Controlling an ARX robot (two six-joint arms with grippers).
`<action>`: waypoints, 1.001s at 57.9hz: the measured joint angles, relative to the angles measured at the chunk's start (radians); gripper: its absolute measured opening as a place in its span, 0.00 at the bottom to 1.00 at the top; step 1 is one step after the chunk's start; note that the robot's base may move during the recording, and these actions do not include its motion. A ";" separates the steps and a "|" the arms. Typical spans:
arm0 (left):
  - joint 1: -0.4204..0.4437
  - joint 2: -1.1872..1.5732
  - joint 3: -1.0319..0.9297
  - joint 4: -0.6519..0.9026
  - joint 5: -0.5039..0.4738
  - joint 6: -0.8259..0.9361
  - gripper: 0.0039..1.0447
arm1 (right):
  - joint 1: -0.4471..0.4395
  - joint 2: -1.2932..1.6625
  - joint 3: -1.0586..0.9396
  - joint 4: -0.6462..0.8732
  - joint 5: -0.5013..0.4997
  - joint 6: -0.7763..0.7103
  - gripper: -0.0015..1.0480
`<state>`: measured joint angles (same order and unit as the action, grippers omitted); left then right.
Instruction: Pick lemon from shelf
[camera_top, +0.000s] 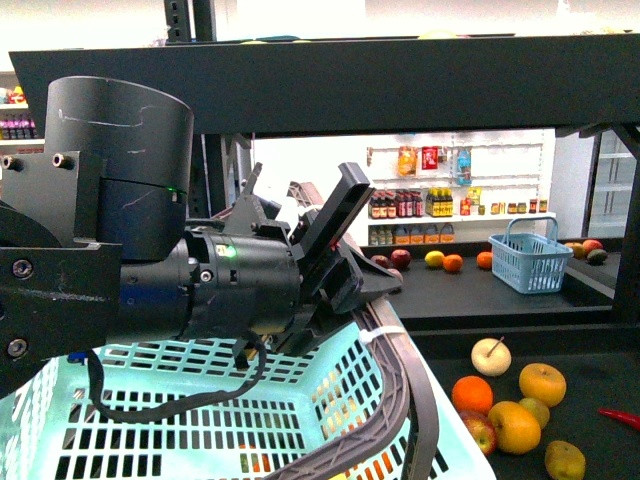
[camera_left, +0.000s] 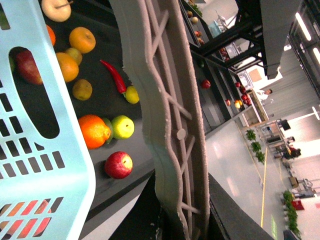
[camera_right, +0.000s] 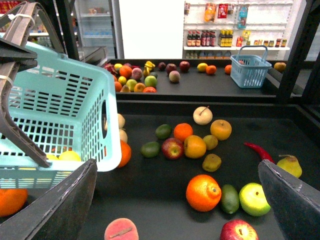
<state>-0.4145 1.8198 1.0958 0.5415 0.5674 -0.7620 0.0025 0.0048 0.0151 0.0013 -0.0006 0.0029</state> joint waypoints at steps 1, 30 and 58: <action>-0.001 0.000 0.000 0.007 -0.016 -0.007 0.10 | 0.000 0.000 0.000 0.000 0.000 0.000 0.93; 0.303 0.040 0.002 0.483 -0.486 -0.452 0.10 | 0.000 0.000 0.000 0.000 0.000 0.000 0.93; 0.595 0.100 -0.056 0.676 -0.452 -0.590 0.10 | 0.000 0.000 0.000 0.000 0.000 0.000 0.93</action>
<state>0.1806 1.9202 1.0397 1.2171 0.1158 -1.3518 0.0025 0.0048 0.0151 0.0013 -0.0006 0.0029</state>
